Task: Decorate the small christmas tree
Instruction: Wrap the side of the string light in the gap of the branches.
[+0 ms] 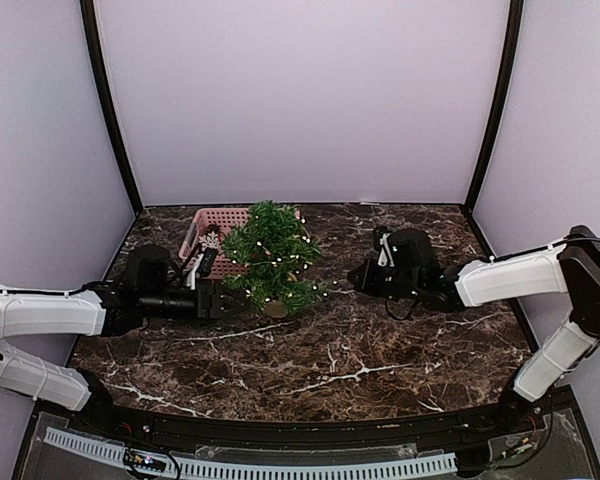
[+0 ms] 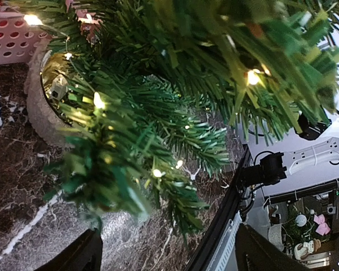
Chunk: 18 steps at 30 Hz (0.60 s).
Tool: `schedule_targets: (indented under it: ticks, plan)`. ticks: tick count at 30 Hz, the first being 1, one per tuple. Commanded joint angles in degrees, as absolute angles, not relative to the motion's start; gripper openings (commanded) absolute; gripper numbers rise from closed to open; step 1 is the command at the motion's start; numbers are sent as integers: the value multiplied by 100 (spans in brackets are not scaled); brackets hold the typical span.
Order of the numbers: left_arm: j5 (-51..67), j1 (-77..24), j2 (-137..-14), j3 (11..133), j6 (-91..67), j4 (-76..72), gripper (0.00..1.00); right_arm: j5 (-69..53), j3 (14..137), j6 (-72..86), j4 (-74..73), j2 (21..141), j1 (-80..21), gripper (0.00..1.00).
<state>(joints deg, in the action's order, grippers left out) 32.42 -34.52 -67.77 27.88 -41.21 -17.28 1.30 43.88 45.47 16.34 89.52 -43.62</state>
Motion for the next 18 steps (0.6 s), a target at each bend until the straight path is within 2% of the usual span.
schedule_targets:
  ticks: [1,3,5,8,18]
  plan:
    - [3384,-3532,-7012,2744,-4232,-2346,84,72,4571,4307,1472,8958,-4272,0]
    - [3384,-3541,-7115,2750,-4267,-2482,83,79,4487,4299,1427,8885,-4270,0]
    - [3383,-3542,-7222,2761,-4307,-2612,77,28,4392,4288,1434,8865,-4271,0]
    - [3440,-3541,-7373,2764,-4412,-2825,61,-374,4217,4365,1562,8874,-4328,0]
    - [3306,-3537,-7408,2729,-4489,-2948,34,-421,3744,4910,1880,8795,-5172,0]
